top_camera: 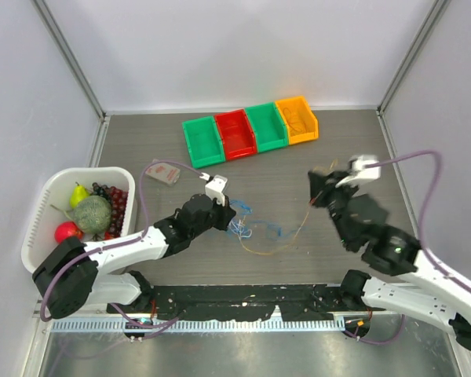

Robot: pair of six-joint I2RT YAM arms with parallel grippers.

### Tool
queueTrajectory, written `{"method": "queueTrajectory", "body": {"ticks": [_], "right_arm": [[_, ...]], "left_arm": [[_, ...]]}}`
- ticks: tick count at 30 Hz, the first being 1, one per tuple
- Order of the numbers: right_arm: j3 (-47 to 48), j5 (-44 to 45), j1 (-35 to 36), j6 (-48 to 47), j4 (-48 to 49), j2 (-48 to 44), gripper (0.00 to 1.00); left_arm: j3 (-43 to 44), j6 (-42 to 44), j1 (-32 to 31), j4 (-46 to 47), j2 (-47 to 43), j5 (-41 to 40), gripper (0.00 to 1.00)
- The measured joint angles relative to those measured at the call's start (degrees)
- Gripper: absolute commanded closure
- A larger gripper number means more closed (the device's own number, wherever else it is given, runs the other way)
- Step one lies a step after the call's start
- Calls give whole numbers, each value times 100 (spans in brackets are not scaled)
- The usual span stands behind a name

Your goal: Untangle the cables

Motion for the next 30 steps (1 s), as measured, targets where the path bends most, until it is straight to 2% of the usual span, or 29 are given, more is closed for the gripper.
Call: {"method": "queueTrajectory", "body": {"ticks": [3,5,6,7,8,9,10,13,19,24,30], "right_arm": [[-1331,146,2,973,-901,-282,95],[-2057,13,0,1613,-1521,-476,83],[-2339,-116,2,1888,-1720,-614,67],[-2559,-256,2,2138,-1888,-769,45],[-2734,-461,0,2350,-2068,-940,32],[-2806,-647,-2,2544,-2168,-1027,25],[-2826,-828,-4,2653,-2236,-1084,23],[-2769,-1480,-4,2741,-2291,-1051,22],[-1843,-2986,-4,2562,-2243,210,26],[-1342,-3912,-2,2562,-1377,973,33],[-1491,-4402,-2,2656,-271,1469,41]], "left_arm": [[105,-28,0,-372,-63,81,100],[107,-61,0,-595,-90,146,100],[105,-74,0,-693,-98,184,100],[105,-94,0,-769,-101,219,100],[105,-105,0,-831,-103,267,100],[107,-118,0,-872,-103,297,100],[107,-125,0,-920,-107,313,100],[116,-151,0,-1097,-109,337,100],[188,-256,0,-1368,-153,354,100],[221,-358,0,-1484,-260,350,100],[284,-444,0,-1606,-289,350,100]]}}
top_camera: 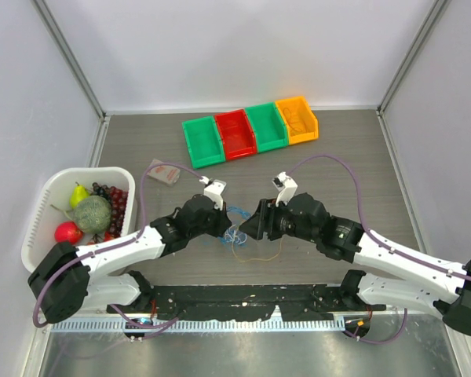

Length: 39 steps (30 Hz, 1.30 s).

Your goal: Untangle the cables

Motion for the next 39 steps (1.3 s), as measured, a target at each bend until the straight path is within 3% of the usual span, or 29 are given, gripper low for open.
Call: {"method": "queueTrajectory", "body": {"ticks": [6,9,10,17,20,27,33,35,37,39], "right_arm": [[-74,391,11,111,695,219,50],[-68,1082,13,35,693,293,78],[-68,1322,13,-13,686,295,81],[173,2378,13,-435,245,291,88],[142,2356,13,-616,153,251,99],[57,2446,31,-1012,61,-225,99],[-960,2173,59,-1215,857,-1886,99],[-1078,1843,37,-1209,1161,-2050,99],[-1080,1593,22,-1180,1491,-1965,99],[-1106,1392,7,-1121,1786,-1893,99]], "left_arm": [[11,-37,0,-103,-26,4,100],[11,-105,-2,-140,-26,7,100],[11,-122,-2,-142,-26,9,100],[22,-127,-22,-243,-107,26,100],[63,-125,-24,-323,-173,24,100],[125,-127,-48,-341,-219,92,98],[111,-155,-127,87,-481,533,98],[44,-149,-118,175,-638,745,96],[-68,-129,-101,208,-750,951,90],[-210,-118,-76,212,-859,1187,67]]}}
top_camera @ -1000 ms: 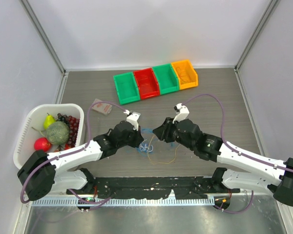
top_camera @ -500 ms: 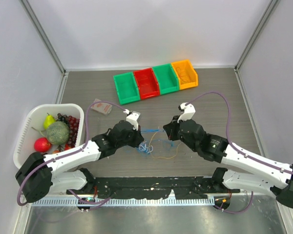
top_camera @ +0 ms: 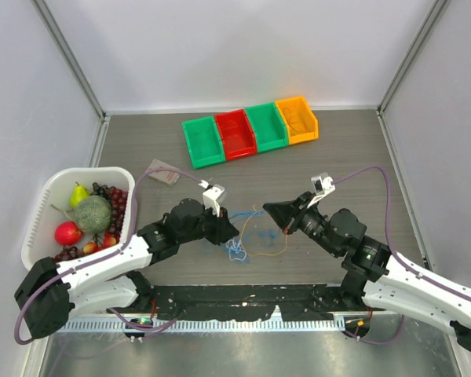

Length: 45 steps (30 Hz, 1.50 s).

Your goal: Untangle the cables

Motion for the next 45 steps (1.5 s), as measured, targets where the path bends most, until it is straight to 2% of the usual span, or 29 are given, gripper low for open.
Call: {"method": "queueTrajectory", "body": {"ticks": [1,2,5,7,9,10,11,14,16,19,20,22,25,28,38,39,42,45], "right_arm": [[-13,-74,-7,22,85,52,99],[-20,-133,-20,42,144,79,99],[-20,-313,-44,83,398,127,99],[7,-455,-59,103,516,203,99],[70,-601,-61,118,588,326,99],[103,-673,-66,125,612,404,99],[131,-732,-70,129,625,470,99],[205,-933,-72,149,678,695,99],[225,-1012,-96,157,695,787,99],[227,-1080,-122,201,719,863,99],[232,-1093,-144,227,723,874,99],[240,-1091,-195,306,723,885,99],[313,-1095,-291,479,719,935,99],[404,-1139,-352,608,730,1019,99],[450,-1462,-503,861,756,1152,99],[450,-1482,-525,898,765,1163,99],[452,-1547,-608,1012,807,1176,100],[555,-1624,-697,1165,789,1176,99]], "left_arm": [[-63,26,2,-26,-61,101,55],[-103,46,2,-74,-116,179,48],[-136,59,4,-201,-330,315,40],[-138,39,7,-249,-568,317,43],[-133,44,9,-269,-881,289,56],[-118,22,15,-280,-992,260,56],[-72,33,20,-315,-1093,232,55],[151,50,28,-326,-1263,146,43],[352,28,28,-308,-1290,127,42],[612,11,33,-273,-1246,153,69],[680,0,33,-251,-1213,173,71],[798,4,33,-201,-1097,236,71],[887,9,33,-170,-804,345,56],[887,2,33,-177,-590,393,49],[1062,138,33,2,-234,361,44],[1095,149,33,26,-146,367,46],[1132,162,33,122,190,428,67],[970,214,33,365,466,299,79]]}}
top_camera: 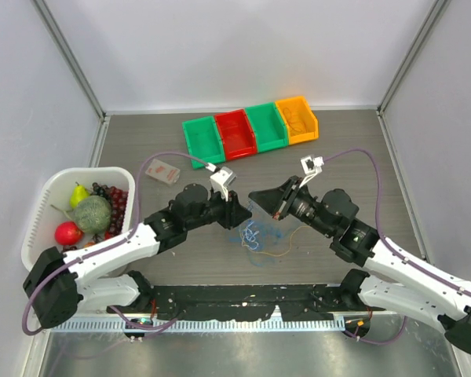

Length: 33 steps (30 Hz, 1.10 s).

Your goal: Untangle the cables

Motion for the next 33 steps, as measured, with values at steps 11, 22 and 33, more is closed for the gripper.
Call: {"method": "queueTrajectory", "body": {"ticks": [11,22,33], "right_arm": [[1899,-144,-35,-105,-514,-323,99],[2706,833,-37,-1180,-1329,-595,99],[3764,1502,-35,-2050,-1808,-452,99]], "left_arm": [[-793,-57,387,345,826,-791,100],[-844,-76,529,-479,289,-1657,100],[-905,-264,721,-1478,-378,-2253,64]]}}
